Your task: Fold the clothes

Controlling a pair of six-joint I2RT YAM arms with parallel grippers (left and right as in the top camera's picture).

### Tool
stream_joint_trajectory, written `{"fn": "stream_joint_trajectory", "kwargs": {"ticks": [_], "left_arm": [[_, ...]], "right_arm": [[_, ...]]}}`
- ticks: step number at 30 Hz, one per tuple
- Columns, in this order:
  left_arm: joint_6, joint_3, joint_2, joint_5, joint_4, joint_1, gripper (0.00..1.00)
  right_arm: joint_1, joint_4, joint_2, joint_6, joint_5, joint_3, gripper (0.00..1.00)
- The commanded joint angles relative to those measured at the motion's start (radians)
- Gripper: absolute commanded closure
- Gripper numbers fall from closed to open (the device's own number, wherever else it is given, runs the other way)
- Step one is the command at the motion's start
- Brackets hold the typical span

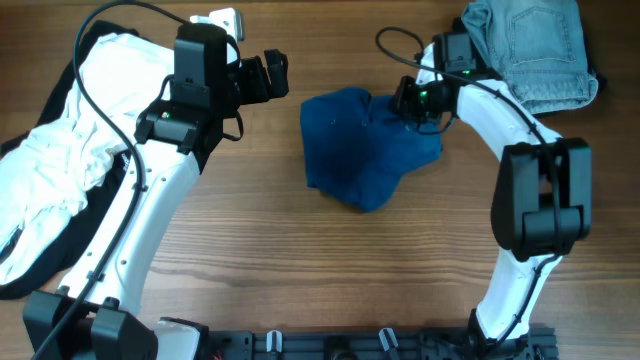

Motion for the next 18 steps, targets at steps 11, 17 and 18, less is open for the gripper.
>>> {"fn": "stream_joint_trajectory", "kwargs": {"ticks": [11, 17, 18], "left_arm": [[0.021, 0.001, 0.002, -0.051, -0.021, 0.004, 0.00], [0.021, 0.001, 0.002, -0.051, -0.043, 0.004, 0.00], [0.021, 0.001, 0.002, -0.051, -0.049, 0.004, 0.00]], "right_arm": [[-0.216, -0.368, -0.052, -0.148, 0.002, 0.317, 0.96], [-0.150, -0.530, 0.045, -0.323, 0.092, 0.298, 0.38], [-0.142, -0.537, 0.065, -0.323, 0.121, 0.298, 0.38]]}}
